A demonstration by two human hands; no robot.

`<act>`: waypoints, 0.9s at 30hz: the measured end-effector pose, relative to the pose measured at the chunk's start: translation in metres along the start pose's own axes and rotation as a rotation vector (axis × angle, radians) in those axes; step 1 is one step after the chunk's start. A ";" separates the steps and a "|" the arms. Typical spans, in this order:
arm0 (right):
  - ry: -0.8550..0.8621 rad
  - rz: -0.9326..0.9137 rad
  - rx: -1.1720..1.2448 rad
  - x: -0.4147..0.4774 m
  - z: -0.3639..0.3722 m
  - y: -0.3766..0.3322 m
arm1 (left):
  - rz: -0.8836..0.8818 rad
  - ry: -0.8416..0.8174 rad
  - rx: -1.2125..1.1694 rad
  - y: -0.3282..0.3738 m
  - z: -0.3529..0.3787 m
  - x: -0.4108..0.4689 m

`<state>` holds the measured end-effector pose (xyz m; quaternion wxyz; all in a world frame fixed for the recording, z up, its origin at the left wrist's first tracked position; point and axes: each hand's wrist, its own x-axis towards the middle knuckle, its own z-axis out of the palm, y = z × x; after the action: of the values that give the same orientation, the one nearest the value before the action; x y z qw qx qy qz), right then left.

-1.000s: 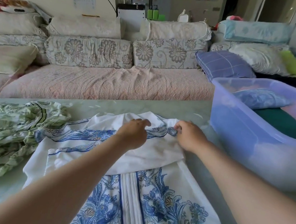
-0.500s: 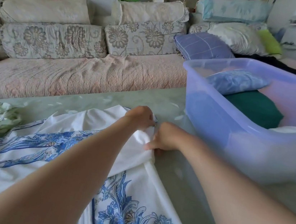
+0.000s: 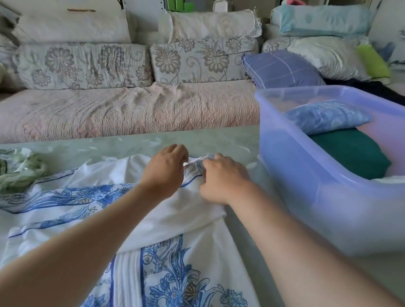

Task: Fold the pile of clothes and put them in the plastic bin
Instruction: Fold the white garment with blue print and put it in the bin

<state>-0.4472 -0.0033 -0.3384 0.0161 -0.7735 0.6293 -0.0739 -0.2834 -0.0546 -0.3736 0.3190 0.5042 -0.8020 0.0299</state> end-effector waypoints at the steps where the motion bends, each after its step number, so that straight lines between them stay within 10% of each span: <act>1: 0.030 -0.072 -0.013 0.001 0.003 -0.007 | 0.006 -0.042 0.014 -0.004 -0.008 -0.013; 10: -0.302 -0.010 -0.050 -0.005 0.051 -0.026 | 0.087 -0.503 0.285 -0.076 -0.083 -0.131; 19: -0.116 -0.131 -0.123 -0.013 0.049 -0.072 | -0.434 -0.386 0.407 -0.122 -0.130 -0.161; 27: -0.308 -0.168 -0.155 -0.023 0.059 -0.117 | -0.360 -0.360 0.539 -0.149 -0.165 -0.173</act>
<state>-0.3303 0.0398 -0.3855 0.0463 -0.8243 0.5565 0.0930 -0.0308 0.0702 -0.3775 0.0288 0.7004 -0.7069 0.0942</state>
